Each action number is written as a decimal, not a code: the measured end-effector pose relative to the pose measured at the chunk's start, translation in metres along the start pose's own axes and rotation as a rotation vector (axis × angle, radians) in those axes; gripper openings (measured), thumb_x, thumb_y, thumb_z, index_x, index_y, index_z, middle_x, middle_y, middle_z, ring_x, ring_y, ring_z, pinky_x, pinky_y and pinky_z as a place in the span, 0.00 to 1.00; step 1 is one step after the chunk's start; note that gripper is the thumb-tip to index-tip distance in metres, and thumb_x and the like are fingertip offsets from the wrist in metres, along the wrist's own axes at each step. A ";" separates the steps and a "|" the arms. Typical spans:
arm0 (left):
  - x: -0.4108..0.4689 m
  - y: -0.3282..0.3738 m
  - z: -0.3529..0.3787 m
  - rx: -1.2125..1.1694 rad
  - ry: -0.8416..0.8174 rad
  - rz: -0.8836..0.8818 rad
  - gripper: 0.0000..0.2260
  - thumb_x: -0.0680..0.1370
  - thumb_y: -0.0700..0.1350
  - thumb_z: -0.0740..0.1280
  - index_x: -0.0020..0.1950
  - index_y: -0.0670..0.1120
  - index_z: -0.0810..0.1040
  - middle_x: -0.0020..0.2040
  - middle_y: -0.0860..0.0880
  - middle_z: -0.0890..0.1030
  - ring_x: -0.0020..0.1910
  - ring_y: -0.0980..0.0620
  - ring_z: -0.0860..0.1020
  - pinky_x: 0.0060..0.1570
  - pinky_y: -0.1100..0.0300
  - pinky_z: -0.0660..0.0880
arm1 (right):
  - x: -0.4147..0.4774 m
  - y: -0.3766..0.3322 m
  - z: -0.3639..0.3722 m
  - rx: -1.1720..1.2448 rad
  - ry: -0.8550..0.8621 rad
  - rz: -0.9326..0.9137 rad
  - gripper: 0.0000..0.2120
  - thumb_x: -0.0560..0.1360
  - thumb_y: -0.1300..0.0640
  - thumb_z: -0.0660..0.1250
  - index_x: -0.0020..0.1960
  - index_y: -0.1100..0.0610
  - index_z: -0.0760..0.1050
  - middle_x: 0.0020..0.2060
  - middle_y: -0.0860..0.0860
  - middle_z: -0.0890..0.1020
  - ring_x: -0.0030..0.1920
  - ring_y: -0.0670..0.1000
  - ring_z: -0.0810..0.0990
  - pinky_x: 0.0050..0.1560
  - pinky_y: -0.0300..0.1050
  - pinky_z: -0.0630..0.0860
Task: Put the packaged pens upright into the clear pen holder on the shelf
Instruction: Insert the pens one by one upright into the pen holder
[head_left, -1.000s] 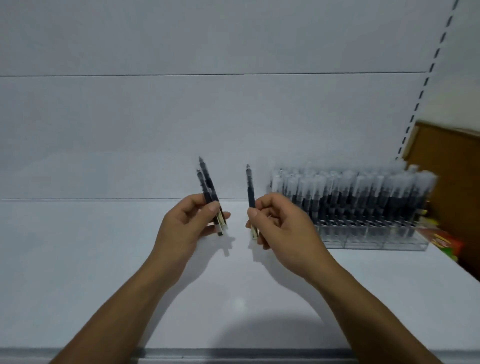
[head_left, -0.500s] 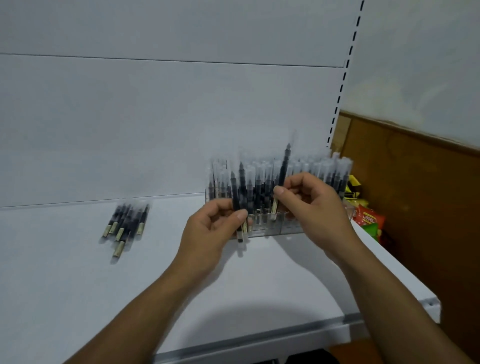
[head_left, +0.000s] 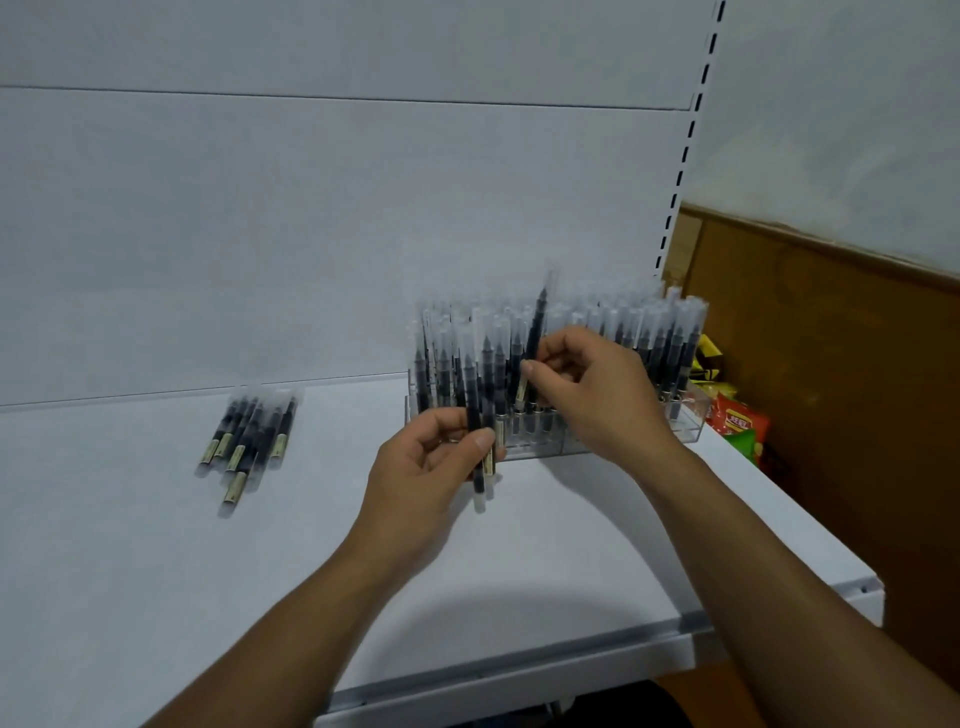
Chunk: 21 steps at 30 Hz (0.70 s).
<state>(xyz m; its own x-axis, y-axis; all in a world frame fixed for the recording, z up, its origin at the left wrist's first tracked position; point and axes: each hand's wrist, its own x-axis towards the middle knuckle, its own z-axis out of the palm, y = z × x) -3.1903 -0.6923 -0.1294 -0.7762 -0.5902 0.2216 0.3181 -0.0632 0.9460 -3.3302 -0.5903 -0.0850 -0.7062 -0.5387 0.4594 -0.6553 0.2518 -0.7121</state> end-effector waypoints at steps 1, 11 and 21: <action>0.000 0.000 0.000 0.001 -0.001 -0.002 0.05 0.76 0.34 0.66 0.50 0.39 0.79 0.43 0.41 0.83 0.43 0.48 0.83 0.40 0.64 0.78 | 0.000 0.001 0.001 -0.021 -0.006 0.000 0.04 0.76 0.51 0.71 0.45 0.49 0.76 0.36 0.42 0.79 0.37 0.42 0.77 0.42 0.40 0.76; 0.002 -0.005 -0.002 -0.029 -0.016 -0.006 0.05 0.73 0.38 0.69 0.49 0.40 0.80 0.41 0.43 0.82 0.43 0.46 0.81 0.41 0.59 0.79 | -0.007 0.009 0.006 -0.247 -0.101 0.044 0.05 0.74 0.47 0.71 0.42 0.46 0.76 0.33 0.41 0.78 0.37 0.42 0.76 0.40 0.41 0.72; 0.003 -0.007 -0.003 0.002 -0.027 0.004 0.04 0.75 0.36 0.68 0.49 0.40 0.79 0.41 0.43 0.82 0.43 0.46 0.82 0.44 0.52 0.81 | -0.004 0.003 0.002 -0.349 -0.169 0.064 0.06 0.75 0.47 0.70 0.42 0.48 0.78 0.31 0.42 0.76 0.36 0.45 0.76 0.42 0.44 0.75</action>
<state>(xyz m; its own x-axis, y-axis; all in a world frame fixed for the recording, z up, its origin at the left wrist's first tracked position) -3.1929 -0.6958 -0.1358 -0.7895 -0.5685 0.2314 0.3198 -0.0592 0.9456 -3.3287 -0.5888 -0.0898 -0.7133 -0.6307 0.3056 -0.6840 0.5315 -0.4997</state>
